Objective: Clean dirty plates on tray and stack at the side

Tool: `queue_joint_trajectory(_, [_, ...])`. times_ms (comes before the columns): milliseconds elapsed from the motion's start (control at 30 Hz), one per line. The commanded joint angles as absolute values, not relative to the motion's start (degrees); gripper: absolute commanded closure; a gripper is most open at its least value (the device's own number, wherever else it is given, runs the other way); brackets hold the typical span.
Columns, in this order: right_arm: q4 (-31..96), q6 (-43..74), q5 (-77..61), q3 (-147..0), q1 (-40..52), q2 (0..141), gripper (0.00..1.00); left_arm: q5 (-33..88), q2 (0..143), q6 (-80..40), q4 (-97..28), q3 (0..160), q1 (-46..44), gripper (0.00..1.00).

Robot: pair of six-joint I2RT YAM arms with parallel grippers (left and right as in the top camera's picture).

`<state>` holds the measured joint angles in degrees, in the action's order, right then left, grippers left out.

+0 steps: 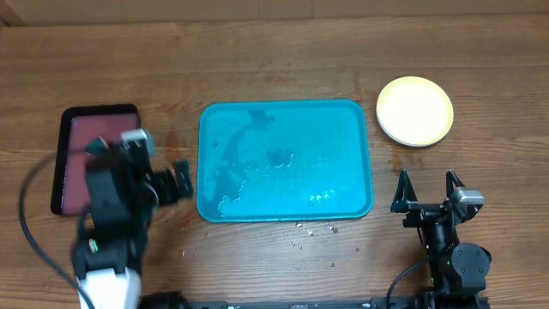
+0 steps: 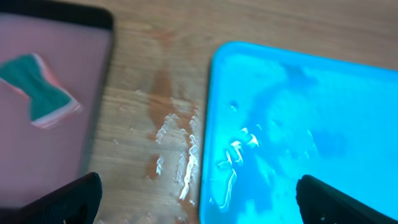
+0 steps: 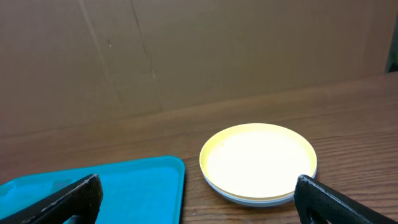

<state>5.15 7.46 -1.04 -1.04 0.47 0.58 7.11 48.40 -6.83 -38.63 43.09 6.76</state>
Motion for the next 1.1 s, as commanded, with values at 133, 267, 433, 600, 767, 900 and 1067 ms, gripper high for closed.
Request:
queue_joint_trajectory(133, [4.84, 7.49, -0.47, -0.45, 0.80, 0.16, 0.00, 7.05, 27.00, -2.98, -24.97, 26.11, 2.79, 0.00])
queue_joint_trajectory(267, [4.84, 7.49, -0.49, -0.45, 0.80, 0.16, 0.00, 7.11, 20.99, -3.36, -16.27, 17.93, 1.23, 0.00])
queue_joint_trajectory(433, [4.84, 7.49, -0.47, -0.45, 0.80, 0.16, 0.00, 5.52, 14.94, -1.67, -3.49, 8.95, -0.82, 0.00])
queue_joint_trajectory(600, [4.84, 7.49, -0.47, -0.45, 0.80, 0.16, 0.00, 3.90, 9.17, -1.67, 2.52, 2.28, -1.26, 0.00])
queue_joint_trajectory(767, [4.84, 7.49, -0.47, -0.45, 0.80, 0.16, 0.00, 2.24, 2.70, -1.65, 0.14, 0.25, -1.15, 0.00])
queue_joint_trajectory(900, [4.84, 7.49, -0.47, -0.45, 0.80, 0.16, 0.00, 0.49, 0.19, -1.65, -4.38, 0.25, -1.21, 0.00])
queue_joint_trajectory(1067, [4.84, 7.49, -0.47, -0.45, 0.80, 0.16, 0.00, -0.16, 0.19, -0.78, -4.47, 0.25, -1.19, 0.00])
